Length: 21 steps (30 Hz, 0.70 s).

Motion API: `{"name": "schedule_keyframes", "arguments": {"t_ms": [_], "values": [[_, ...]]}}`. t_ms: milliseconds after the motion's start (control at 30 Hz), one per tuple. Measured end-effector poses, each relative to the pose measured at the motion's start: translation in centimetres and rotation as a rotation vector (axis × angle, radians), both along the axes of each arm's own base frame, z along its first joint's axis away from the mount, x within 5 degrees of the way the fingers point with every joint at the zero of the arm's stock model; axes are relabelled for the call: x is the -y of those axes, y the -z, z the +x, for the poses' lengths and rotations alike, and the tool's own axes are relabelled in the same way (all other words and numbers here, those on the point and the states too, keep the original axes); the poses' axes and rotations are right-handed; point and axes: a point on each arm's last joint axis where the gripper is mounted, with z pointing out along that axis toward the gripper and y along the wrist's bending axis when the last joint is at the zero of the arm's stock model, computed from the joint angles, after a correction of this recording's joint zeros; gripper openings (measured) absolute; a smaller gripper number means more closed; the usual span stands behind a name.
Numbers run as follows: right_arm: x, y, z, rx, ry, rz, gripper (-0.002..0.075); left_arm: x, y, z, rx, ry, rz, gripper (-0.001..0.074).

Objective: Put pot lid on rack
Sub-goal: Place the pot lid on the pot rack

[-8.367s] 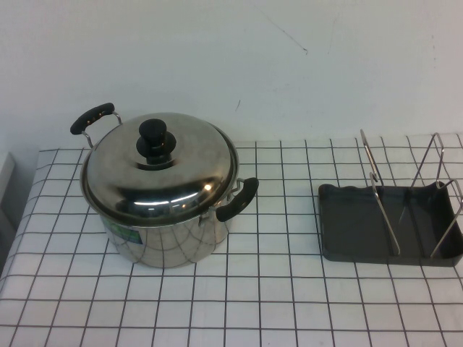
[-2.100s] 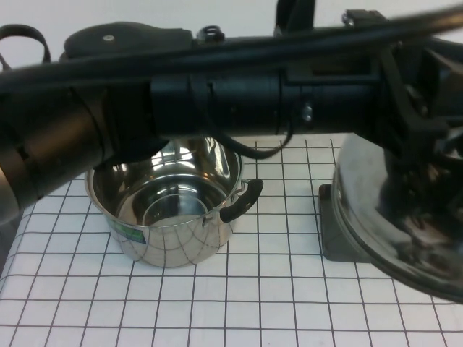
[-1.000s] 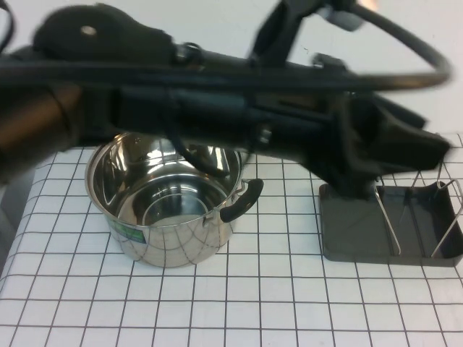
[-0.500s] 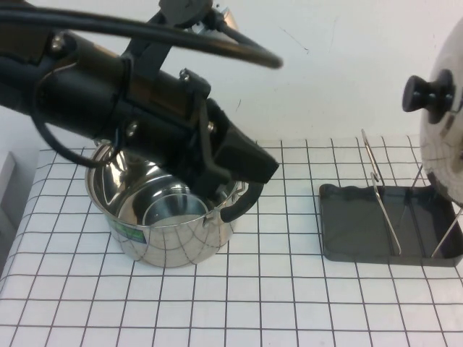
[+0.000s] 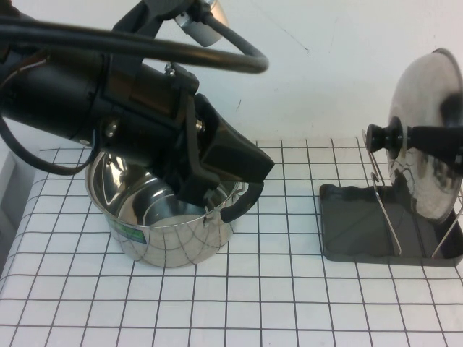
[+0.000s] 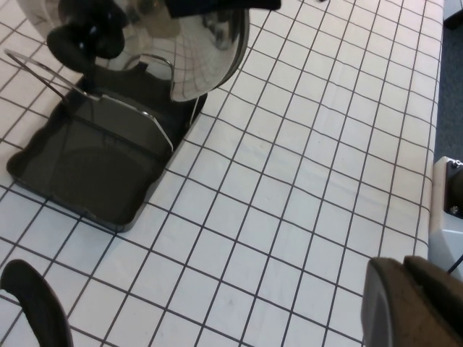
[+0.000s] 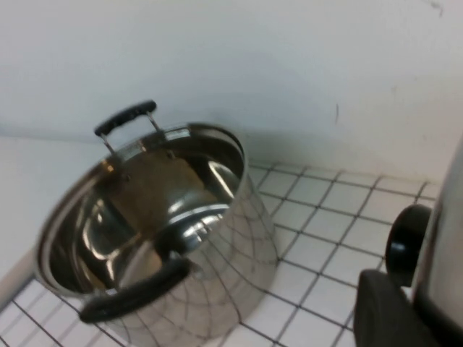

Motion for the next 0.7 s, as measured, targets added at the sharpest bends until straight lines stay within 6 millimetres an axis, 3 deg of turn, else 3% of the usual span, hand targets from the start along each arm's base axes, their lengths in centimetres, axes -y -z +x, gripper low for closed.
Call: {"name": "schedule_keyframes", "arguments": {"t_ms": [233, 700], "values": [[0.1, 2.7, 1.3, -0.035, -0.029, -0.05, 0.0077, 0.0, 0.0, 0.1, 0.005, -0.006, -0.003, -0.0002], [0.0, 4.1, 1.9, 0.049, -0.108, -0.154, 0.0078, 0.0, -0.1, 0.1, 0.006, -0.014, -0.006, -0.0002]]}}
